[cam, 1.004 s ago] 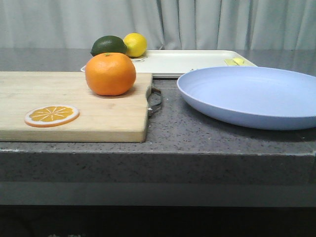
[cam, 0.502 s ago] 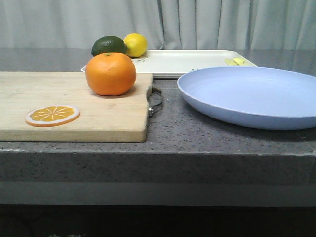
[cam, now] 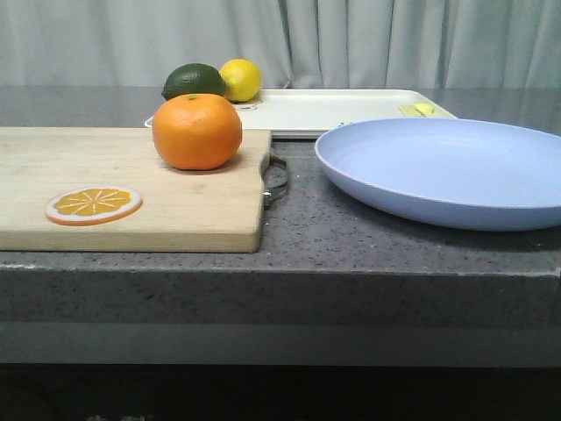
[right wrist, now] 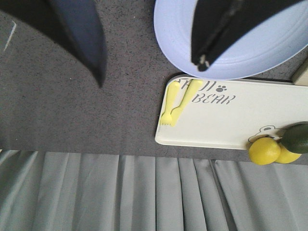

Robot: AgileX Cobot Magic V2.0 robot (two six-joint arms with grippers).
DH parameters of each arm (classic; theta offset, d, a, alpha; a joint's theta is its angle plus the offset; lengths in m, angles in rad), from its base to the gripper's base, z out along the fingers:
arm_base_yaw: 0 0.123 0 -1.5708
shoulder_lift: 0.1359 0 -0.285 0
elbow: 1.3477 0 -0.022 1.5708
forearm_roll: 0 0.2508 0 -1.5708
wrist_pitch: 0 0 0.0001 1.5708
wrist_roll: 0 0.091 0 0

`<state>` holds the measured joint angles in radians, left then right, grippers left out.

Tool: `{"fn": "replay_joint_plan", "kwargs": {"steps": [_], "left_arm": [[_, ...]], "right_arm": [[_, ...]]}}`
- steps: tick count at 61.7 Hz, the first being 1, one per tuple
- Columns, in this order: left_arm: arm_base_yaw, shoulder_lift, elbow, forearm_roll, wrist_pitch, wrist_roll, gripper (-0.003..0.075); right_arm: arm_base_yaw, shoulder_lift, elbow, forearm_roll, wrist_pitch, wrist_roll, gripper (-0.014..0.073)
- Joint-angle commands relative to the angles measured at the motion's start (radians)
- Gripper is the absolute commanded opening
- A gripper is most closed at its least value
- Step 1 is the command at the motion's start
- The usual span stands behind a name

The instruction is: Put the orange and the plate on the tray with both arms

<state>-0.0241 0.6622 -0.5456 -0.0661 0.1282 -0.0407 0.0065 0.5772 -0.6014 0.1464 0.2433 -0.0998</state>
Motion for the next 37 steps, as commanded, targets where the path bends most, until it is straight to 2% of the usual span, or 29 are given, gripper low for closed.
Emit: {"fn": "replay_joint_plan", "kwargs": {"steps": [1, 5, 8, 27, 37], "left_arm": [[0.003, 0.003, -0.037, -0.009, -0.090, -0.006, 0.0564], [0.003, 0.003, -0.037, -0.009, -0.092, -0.006, 0.0677], [0.003, 0.003, -0.037, -0.009, -0.092, -0.006, 0.0710], [-0.006, 0.005, -0.037, -0.024, -0.089, -0.006, 0.0636], [-0.111, 0.075, -0.110, -0.024, -0.037, -0.002, 0.0631]], "right_arm": [[-0.005, 0.006, -0.039, 0.002, -0.074, -0.005, 0.0585], [-0.005, 0.006, -0.039, 0.002, -0.074, -0.005, 0.0603], [-0.005, 0.006, -0.039, 0.002, -0.074, -0.005, 0.0603], [-0.005, 0.006, -0.039, 0.002, -0.074, -0.005, 0.0603], [-0.005, 0.006, -0.039, 0.002, -0.074, -0.005, 0.0603]]}}
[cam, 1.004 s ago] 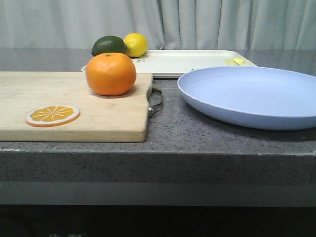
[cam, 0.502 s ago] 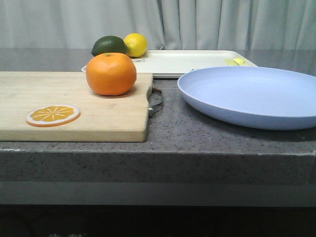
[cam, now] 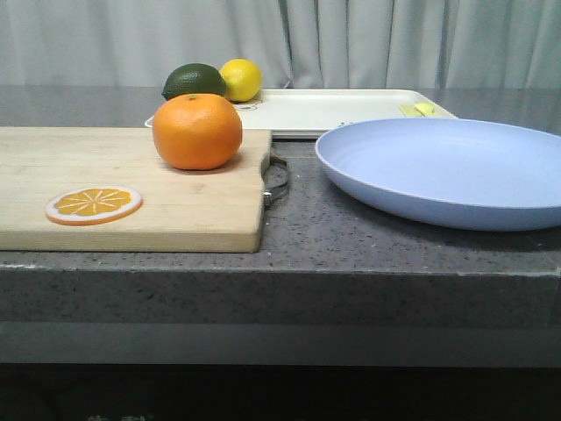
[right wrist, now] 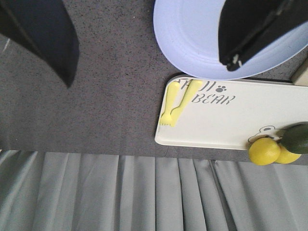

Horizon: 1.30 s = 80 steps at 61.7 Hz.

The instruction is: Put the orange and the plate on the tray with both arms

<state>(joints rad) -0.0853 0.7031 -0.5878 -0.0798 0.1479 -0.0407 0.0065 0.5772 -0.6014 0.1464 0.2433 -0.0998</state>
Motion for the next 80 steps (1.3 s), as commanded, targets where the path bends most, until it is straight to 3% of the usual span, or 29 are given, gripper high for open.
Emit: {"fn": "replay_joint_plan", "kwargs": {"steps": [1, 12, 19, 31, 54, 80], "left_arm": [[-0.070, 0.050, -0.082, -0.011, -0.053, 0.000, 0.0631], [-0.257, 0.238, -0.233, 0.029, 0.013, 0.002, 0.0631], [-0.365, 0.398, -0.382, 0.058, 0.157, 0.002, 0.0631], [-0.456, 0.642, -0.631, 0.058, 0.370, 0.002, 0.0631], [-0.511, 0.977, -1.028, 0.053, 0.739, 0.002, 0.0631], [-0.509, 1.117, -1.089, 0.050, 0.918, 0.002, 0.0630]], "right_arm": [[-0.005, 0.006, -0.039, 0.002, -0.074, -0.005, 0.0603], [-0.005, 0.006, -0.039, 0.002, -0.071, -0.005, 0.0603], [-0.005, 0.006, -0.039, 0.002, -0.071, -0.005, 0.0603], [-0.005, 0.006, -0.039, 0.002, -0.071, -0.005, 0.0603], [-0.005, 0.006, -0.039, 0.002, -0.068, -0.005, 0.0603], [-0.005, 0.006, -0.039, 0.002, -0.068, -0.005, 0.0603]]}}
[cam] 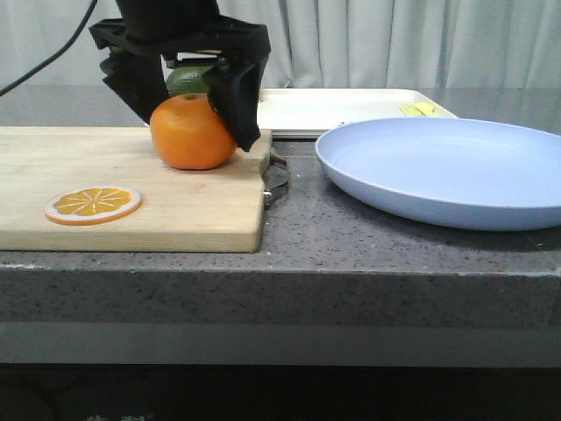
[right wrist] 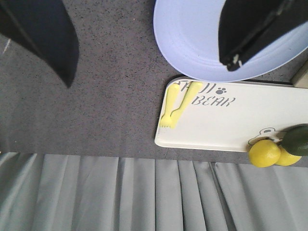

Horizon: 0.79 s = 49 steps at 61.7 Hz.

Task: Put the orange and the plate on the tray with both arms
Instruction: 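Lower the left gripper over the orange on the cutting board and close, then lift the orange with the left gripper and carry it over the blue plate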

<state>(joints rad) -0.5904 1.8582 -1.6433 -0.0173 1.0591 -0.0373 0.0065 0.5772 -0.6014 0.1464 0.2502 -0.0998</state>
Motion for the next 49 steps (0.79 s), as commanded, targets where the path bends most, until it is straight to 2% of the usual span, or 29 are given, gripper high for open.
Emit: {"fn": "replay_joint_plan", "kwargs": {"steps": [1, 5, 10, 15, 21, 26, 37, 49], "left_arm": [[-0.004, -0.036, -0.034, -0.012, 0.010, -0.001, 0.0630], [-0.004, -0.036, -0.034, -0.012, 0.021, -0.001, 0.0628], [-0.004, -0.036, -0.034, -0.012, 0.023, -0.001, 0.0589], [-0.004, -0.036, -0.034, -0.012, 0.027, -0.001, 0.0498], [-0.004, -0.036, -0.038, -0.012, 0.027, -0.001, 0.0348], [-0.004, -0.036, -0.063, -0.011, 0.025, -0.001, 0.0275], [-0.021, -0.036, -0.181, -0.017, 0.012, -0.001, 0.0254], [-0.125, -0.031, -0.229, -0.034, -0.152, -0.001, 0.0255]], "right_arm": [[-0.005, 0.006, -0.039, 0.002, -0.075, -0.005, 0.0603], [-0.005, 0.006, -0.039, 0.002, -0.075, -0.005, 0.0603], [-0.005, 0.006, -0.039, 0.002, -0.075, -0.005, 0.0603], [-0.005, 0.006, -0.039, 0.002, -0.075, -0.005, 0.0603], [-0.005, 0.006, -0.039, 0.002, -0.075, -0.005, 0.0603], [-0.005, 0.006, -0.039, 0.002, -0.075, -0.005, 0.0603], [-0.005, 0.006, -0.039, 0.002, -0.075, -0.005, 0.0603], [-0.005, 0.006, -0.039, 0.002, -0.075, -0.005, 0.0603]]}}
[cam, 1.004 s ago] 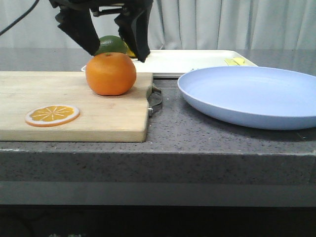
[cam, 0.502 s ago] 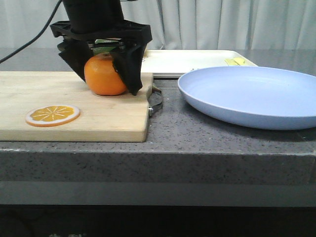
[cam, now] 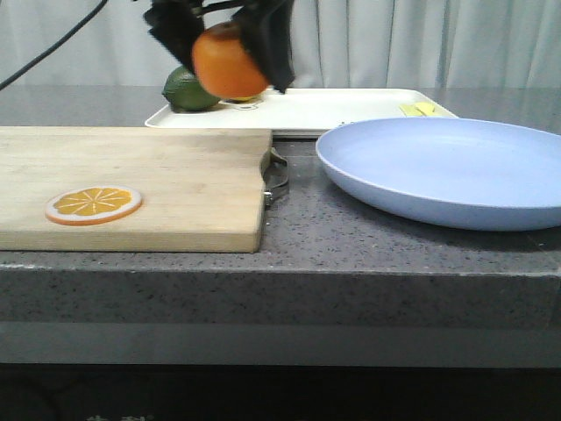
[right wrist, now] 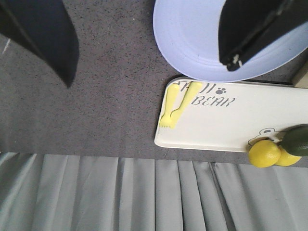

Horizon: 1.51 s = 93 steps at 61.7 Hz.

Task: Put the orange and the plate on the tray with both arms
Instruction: 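Lift the orange with the left gripper and carry it over the blue plate, then lower the orange onto the blue plate and open the left gripper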

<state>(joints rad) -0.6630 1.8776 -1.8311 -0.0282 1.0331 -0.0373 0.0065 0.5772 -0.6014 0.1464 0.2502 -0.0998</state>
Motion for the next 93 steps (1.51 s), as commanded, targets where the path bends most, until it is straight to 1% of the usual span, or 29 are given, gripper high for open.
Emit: {"fn": "replay_joint_plan", "kwargs": {"steps": [1, 10, 16, 23, 28, 35, 49, 52, 55, 63, 69, 73, 81, 85, 93], "left_arm": [[-0.067, -0.048, -0.041, -0.023, -0.142, -0.001, 0.0255], [-0.160, -0.010, -0.041, -0.023, -0.293, -0.001, 0.0255], [-0.209, 0.029, -0.041, -0.023, -0.357, -0.001, 0.0255], [-0.241, 0.068, -0.041, -0.020, -0.393, -0.001, 0.0256], [-0.255, 0.092, -0.041, 0.001, -0.391, -0.001, 0.0270], [-0.259, 0.115, -0.041, 0.001, -0.391, -0.001, 0.0346], [-0.260, 0.139, -0.041, -0.003, -0.389, -0.001, 0.0567], [-0.260, 0.139, -0.041, -0.003, -0.389, -0.001, 0.0594], [-0.260, 0.139, -0.041, -0.003, -0.389, -0.001, 0.0604], [-0.260, 0.139, -0.041, -0.003, -0.389, -0.001, 0.0603], [-0.260, 0.138, -0.067, 0.003, -0.362, -0.001, 0.0603], [-0.260, 0.133, -0.104, 0.022, -0.326, -0.001, 0.0602], [-0.258, 0.131, -0.222, 0.038, -0.194, -0.001, 0.0586], [-0.258, 0.131, -0.270, 0.038, -0.135, -0.001, 0.0533], [-0.258, 0.131, -0.312, 0.038, -0.074, -0.001, 0.0313]], "right_arm": [[-0.005, 0.006, -0.039, 0.002, -0.075, -0.005, 0.0603], [-0.005, 0.006, -0.039, 0.002, -0.075, -0.005, 0.0603], [-0.005, 0.006, -0.039, 0.002, -0.075, -0.005, 0.0603], [-0.005, 0.006, -0.039, 0.002, -0.075, -0.005, 0.0603], [-0.005, 0.006, -0.039, 0.002, -0.075, -0.005, 0.0603], [-0.005, 0.006, -0.039, 0.002, -0.075, -0.005, 0.0603], [-0.005, 0.006, -0.039, 0.002, -0.075, -0.005, 0.0603], [-0.005, 0.006, -0.039, 0.002, -0.075, -0.005, 0.0603], [-0.005, 0.006, -0.039, 0.002, -0.075, -0.005, 0.0603], [-0.005, 0.006, -0.039, 0.002, -0.075, -0.005, 0.0603], [-0.005, 0.006, -0.039, 0.002, -0.075, -0.005, 0.0603], [-0.005, 0.006, -0.039, 0.002, -0.075, -0.005, 0.0603], [-0.005, 0.006, -0.039, 0.002, -0.075, -0.005, 0.0603], [-0.005, 0.006, -0.039, 0.002, -0.075, -0.005, 0.0603], [-0.005, 0.006, -0.039, 0.002, -0.075, -0.005, 0.0603]]}}
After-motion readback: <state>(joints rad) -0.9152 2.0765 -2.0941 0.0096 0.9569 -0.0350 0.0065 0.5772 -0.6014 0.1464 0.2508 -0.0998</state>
